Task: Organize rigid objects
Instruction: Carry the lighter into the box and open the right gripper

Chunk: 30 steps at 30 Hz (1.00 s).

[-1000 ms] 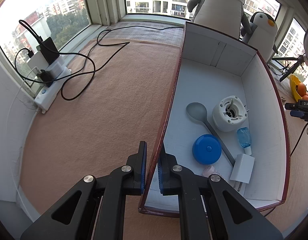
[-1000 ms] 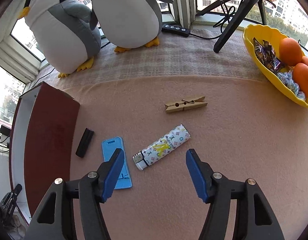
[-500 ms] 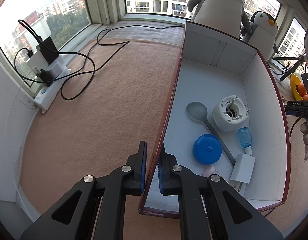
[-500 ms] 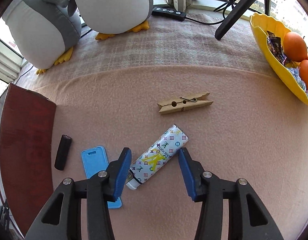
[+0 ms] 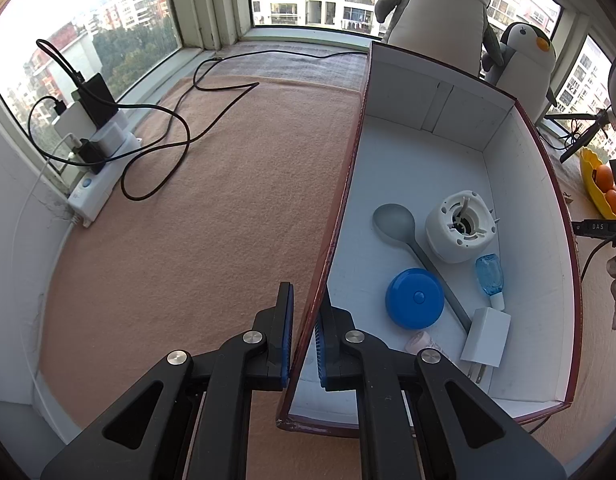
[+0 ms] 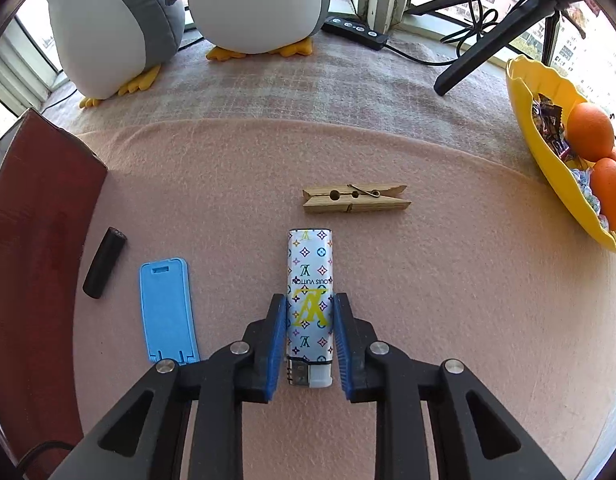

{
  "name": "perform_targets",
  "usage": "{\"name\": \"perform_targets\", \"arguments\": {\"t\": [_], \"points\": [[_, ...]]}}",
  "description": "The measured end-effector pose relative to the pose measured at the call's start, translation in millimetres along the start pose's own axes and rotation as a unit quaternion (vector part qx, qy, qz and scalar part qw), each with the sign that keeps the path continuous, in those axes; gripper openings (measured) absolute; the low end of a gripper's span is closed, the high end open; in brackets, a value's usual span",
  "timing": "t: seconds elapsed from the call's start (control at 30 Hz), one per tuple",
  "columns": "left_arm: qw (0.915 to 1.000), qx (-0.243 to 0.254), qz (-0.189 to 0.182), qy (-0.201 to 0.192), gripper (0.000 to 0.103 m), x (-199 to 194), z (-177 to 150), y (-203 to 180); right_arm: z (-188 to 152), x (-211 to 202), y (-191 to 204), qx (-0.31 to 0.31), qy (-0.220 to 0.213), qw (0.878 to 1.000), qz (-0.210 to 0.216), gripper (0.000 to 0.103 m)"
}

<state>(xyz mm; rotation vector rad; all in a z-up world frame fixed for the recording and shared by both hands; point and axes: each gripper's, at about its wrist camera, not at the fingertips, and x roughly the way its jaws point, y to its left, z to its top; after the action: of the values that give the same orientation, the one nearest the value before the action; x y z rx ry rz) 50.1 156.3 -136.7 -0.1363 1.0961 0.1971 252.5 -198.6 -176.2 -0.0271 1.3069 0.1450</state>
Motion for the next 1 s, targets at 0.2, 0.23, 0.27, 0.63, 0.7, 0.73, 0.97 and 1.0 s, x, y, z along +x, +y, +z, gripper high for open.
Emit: {"name": "perform_targets", "arguments": {"t": [0.2,0.23,0.27,0.63,0.7,0.73,0.97,1.0], "points": [[1.0,0.0,0.001,0.0,0.009,0,0,0,-17,-15,-4,-0.007,-0.018,1.0,0.012,0.021],[1.0,0.001,0.001,0.0,0.009,0,0,0,-20,-20,-4,-0.012,-0.023,1.0,0.014,0.021],[1.0,0.001,0.001,0.0,0.009,0,0,0,-24,-26,-5,-0.017,-0.029,0.999,0.018,0.021],[1.0,0.0,0.002,0.0,0.009,0,1,0,-39,-96,73,-0.109,-0.102,0.986,0.068,0.021],[1.0,-0.001,0.002,0.0,0.009,0,1,0,-40,-103,90,-0.127,-0.111,0.982,0.08,0.021],[1.0,0.0,0.002,0.0,0.009,0,2,0,-43,-108,97,-0.136,-0.115,0.98,0.084,0.021],[1.0,-0.002,0.002,-0.001,0.009,0,3,-1,-62,-132,149,-0.204,-0.139,0.964,0.102,0.021],[1.0,-0.002,0.001,-0.001,0.009,0,2,-1,-65,-134,155,-0.211,-0.14,0.962,0.106,0.021]]}}
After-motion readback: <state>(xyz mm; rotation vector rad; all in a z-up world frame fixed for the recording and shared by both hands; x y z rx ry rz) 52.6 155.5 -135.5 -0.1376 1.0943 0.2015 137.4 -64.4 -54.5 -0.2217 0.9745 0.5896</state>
